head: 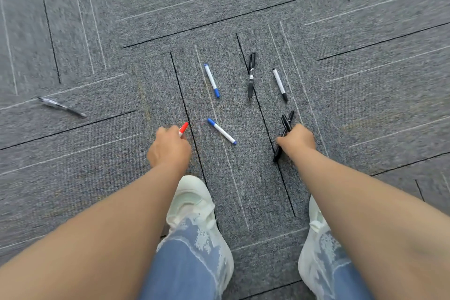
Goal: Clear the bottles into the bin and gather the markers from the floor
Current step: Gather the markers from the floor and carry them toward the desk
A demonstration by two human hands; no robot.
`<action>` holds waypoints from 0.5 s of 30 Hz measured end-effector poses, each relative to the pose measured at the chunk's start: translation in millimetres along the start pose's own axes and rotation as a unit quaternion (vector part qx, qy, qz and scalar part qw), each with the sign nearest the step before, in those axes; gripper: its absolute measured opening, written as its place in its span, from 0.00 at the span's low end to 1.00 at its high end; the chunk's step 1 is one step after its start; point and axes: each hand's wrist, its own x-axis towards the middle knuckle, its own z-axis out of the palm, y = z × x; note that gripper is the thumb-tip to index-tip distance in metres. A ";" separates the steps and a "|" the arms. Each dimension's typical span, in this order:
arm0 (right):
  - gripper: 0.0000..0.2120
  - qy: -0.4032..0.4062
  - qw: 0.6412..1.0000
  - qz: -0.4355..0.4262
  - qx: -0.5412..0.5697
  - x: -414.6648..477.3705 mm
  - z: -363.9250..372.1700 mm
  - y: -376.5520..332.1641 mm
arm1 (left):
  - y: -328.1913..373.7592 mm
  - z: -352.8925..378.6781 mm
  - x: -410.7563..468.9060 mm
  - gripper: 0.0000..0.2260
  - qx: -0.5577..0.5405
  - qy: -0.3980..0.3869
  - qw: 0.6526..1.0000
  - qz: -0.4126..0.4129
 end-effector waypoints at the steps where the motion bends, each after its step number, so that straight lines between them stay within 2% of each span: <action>1: 0.19 0.002 1.000 0.003 -0.005 -0.1 0.3 -0.7 | -3.3 1.0 1.6 0.14 0.001 0.000 1.000 0.003; 4: 0.16 0.009 0.999 -0.017 -0.031 -4.5 5.7 -6.1 | -11.4 3.1 6.9 0.14 -0.005 -0.001 1.000 0.003; 7: 0.10 0.001 0.995 -0.092 -0.048 -13.8 18.9 -25.3 | -18.5 3.8 10.6 0.13 -0.021 -0.013 1.000 -0.004; 11: 0.08 -0.017 0.975 -0.209 -0.078 -30.3 39.3 -65.4 | -29.3 5.4 15.0 0.10 -0.045 -0.035 0.998 -0.013; 13: 0.04 -0.022 0.964 -0.239 -0.113 -38.3 49.6 -80.2 | -35.5 5.9 17.3 0.10 -0.044 -0.041 0.998 -0.015; 15: 0.10 -0.029 0.959 -0.244 -0.141 -43.9 58.6 -89.4 | -41.9 6.3 19.6 0.10 -0.035 -0.049 0.998 -0.013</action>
